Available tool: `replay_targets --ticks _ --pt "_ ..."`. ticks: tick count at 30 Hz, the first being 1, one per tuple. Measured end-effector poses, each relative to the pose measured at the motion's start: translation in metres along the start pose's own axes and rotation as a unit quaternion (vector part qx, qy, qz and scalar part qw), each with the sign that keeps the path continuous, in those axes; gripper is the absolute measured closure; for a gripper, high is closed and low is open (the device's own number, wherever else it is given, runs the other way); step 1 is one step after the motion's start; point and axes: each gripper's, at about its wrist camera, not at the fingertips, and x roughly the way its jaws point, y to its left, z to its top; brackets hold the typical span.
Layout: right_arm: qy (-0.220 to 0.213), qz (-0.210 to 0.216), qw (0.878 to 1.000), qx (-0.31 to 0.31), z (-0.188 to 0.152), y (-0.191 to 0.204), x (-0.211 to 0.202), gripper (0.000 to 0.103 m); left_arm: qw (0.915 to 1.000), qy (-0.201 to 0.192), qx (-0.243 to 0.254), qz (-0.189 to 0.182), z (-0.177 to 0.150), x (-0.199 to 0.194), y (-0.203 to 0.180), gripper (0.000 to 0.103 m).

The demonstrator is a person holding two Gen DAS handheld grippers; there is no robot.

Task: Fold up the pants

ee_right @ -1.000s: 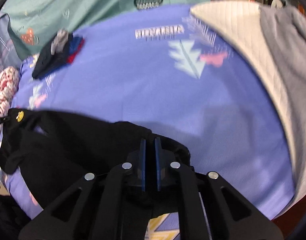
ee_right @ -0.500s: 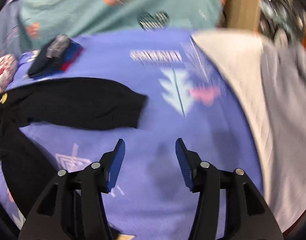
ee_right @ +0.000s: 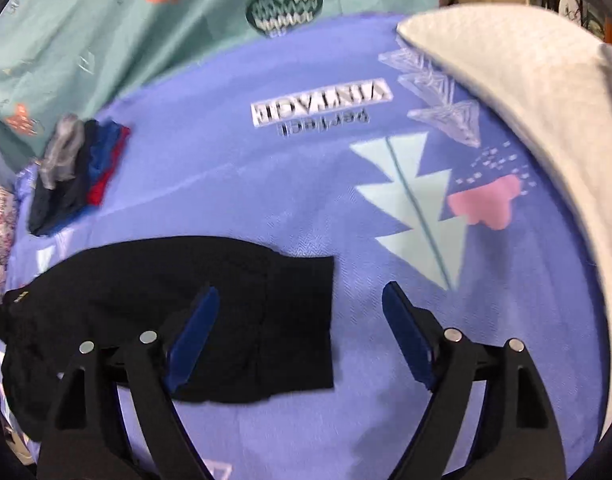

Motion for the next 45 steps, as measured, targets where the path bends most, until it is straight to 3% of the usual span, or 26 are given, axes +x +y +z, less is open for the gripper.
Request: replay_targets --ticks 2,3,4,6,7,9,10,16,19,22,26,28,33,35,39,45 --pt "0.028 -0.017 0.999 -0.002 0.003 0.007 0.024 0.019 1.0 0.006 -0.005 0.001 0.003 0.006 0.002 0.052" --pt "0.037 -0.017 0.999 -0.004 0.002 0.01 0.03 0.024 0.9999 0.009 -0.006 0.001 0.005 0.01 0.002 0.05" --pt "0.046 -0.02 0.999 -0.013 0.002 0.016 0.036 0.039 0.9998 0.017 -0.004 0.003 0.007 0.017 0.002 0.048" --pt "0.055 -0.036 0.997 -0.04 -0.001 0.025 0.042 0.06 0.9996 0.027 -0.003 0.005 0.01 0.025 0.001 0.048" --pt "0.053 -0.044 0.996 -0.055 -0.003 0.029 0.042 0.074 0.9995 0.03 -0.003 0.007 0.011 0.029 0.001 0.051" --pt "0.047 -0.029 0.996 -0.077 -0.005 0.035 0.037 0.086 0.9997 0.022 -0.004 0.01 0.015 0.03 0.0 0.076" --pt "0.036 -0.028 0.996 -0.08 -0.004 0.036 0.031 0.088 0.9998 0.016 -0.007 0.006 0.017 0.027 0.001 0.088" --pt "-0.058 0.006 0.997 -0.052 0.023 0.025 -0.023 0.088 0.9969 -0.075 -0.02 -0.013 0.03 -0.023 -0.002 0.09" --pt "-0.103 0.006 0.994 -0.03 0.045 0.018 -0.047 0.088 0.994 -0.107 -0.021 -0.001 0.042 -0.037 0.001 0.099" --pt "-0.088 0.018 0.996 -0.011 0.066 0.013 -0.033 0.088 0.9955 -0.091 -0.025 0.004 0.054 -0.022 -0.001 0.099" --pt "-0.038 -0.031 0.999 -0.007 0.064 0.01 0.018 0.088 0.9986 -0.03 -0.014 0.041 0.063 0.033 -0.009 0.099" --pt "-0.02 -0.047 0.999 0.004 0.06 0.008 0.041 0.088 0.9989 -0.019 -0.017 0.04 0.062 0.048 -0.007 0.096" --pt "-0.018 -0.046 0.999 0.009 0.06 0.006 0.056 0.088 0.9994 -0.005 -0.026 0.024 0.064 0.057 0.002 0.09" --pt "-0.021 -0.045 0.999 0.005 0.062 0.006 0.056 0.088 0.999 -0.017 -0.016 0.037 0.062 0.055 0.001 0.099" --pt "-0.041 -0.038 0.998 0.007 0.066 0.006 0.044 0.088 0.9959 -0.077 -0.038 0.029 0.058 0.033 0.004 0.099" --pt "-0.082 -0.02 0.996 0.023 0.08 0.003 0.023 0.088 0.9915 -0.124 -0.037 0.016 0.078 0.009 -0.003 0.099"
